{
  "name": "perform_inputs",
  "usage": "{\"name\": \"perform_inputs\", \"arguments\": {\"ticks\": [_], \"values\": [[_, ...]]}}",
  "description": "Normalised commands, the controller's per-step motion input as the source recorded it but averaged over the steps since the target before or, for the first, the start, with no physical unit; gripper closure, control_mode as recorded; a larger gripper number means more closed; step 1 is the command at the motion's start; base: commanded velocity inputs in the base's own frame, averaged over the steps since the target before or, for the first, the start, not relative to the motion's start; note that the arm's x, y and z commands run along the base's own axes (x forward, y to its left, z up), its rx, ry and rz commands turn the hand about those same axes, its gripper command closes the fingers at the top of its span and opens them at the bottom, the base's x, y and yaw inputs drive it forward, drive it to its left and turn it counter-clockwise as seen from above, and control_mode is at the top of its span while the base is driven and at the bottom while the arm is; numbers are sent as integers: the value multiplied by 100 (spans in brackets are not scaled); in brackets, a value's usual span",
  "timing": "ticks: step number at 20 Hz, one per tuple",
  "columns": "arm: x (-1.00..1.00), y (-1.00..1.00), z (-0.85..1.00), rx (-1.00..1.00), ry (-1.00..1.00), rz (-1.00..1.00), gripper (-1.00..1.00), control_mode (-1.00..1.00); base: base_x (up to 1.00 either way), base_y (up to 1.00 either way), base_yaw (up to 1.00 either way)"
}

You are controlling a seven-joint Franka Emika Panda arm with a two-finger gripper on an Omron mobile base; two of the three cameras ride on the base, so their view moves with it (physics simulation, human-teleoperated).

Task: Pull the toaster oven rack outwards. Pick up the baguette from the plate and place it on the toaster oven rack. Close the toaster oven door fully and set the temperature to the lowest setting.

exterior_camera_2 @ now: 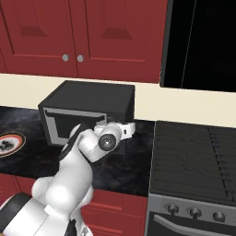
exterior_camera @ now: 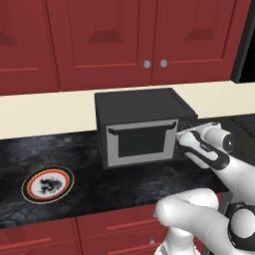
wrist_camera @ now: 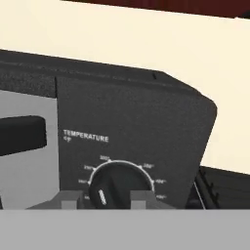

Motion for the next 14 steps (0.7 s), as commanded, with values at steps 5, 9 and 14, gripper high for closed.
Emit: {"name": "perform_inputs", "arguments": {"ticks": [5, 9, 14], "values": [[0, 0, -48, -38, -1, 28, 100, -100, 0, 0, 0], [0, 0, -49, -40, 0, 30, 100, -100, 0, 0, 0], [0, 0, -49, -41, 0, 31, 100, -100, 0, 0, 0]]}}
